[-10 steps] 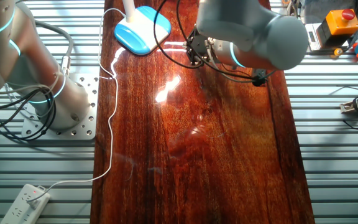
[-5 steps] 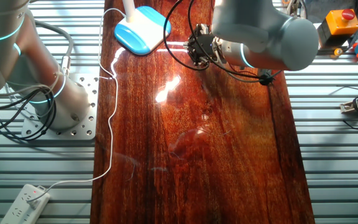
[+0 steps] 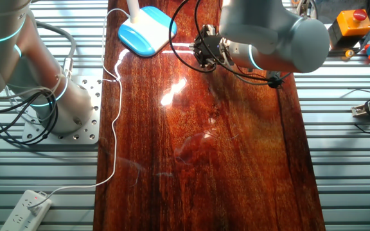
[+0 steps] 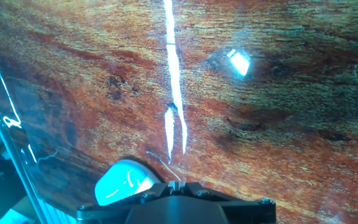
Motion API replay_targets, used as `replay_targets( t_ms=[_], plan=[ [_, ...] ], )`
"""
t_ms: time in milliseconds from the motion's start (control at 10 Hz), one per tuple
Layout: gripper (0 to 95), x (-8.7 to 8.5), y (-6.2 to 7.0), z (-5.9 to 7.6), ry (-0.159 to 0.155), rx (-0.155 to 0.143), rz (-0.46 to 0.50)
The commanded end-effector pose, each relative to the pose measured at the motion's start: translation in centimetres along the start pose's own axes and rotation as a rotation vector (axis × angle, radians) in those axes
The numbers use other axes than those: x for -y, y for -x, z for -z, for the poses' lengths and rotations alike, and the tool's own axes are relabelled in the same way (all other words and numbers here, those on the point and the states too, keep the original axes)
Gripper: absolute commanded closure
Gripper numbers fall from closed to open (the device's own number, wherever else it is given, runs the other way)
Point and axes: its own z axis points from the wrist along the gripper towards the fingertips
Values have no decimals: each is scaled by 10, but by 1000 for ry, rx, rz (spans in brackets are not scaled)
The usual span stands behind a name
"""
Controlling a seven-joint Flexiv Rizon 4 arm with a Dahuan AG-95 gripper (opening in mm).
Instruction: Turn off the desk lamp by pressing the button
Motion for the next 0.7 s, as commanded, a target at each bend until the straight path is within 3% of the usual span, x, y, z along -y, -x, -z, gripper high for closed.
replay_targets(
  t_ms=[100, 700],
  plan=[
    [950, 0, 1, 0, 2, 1, 1],
    [950, 0, 1, 0, 6, 1, -1]
  ],
)
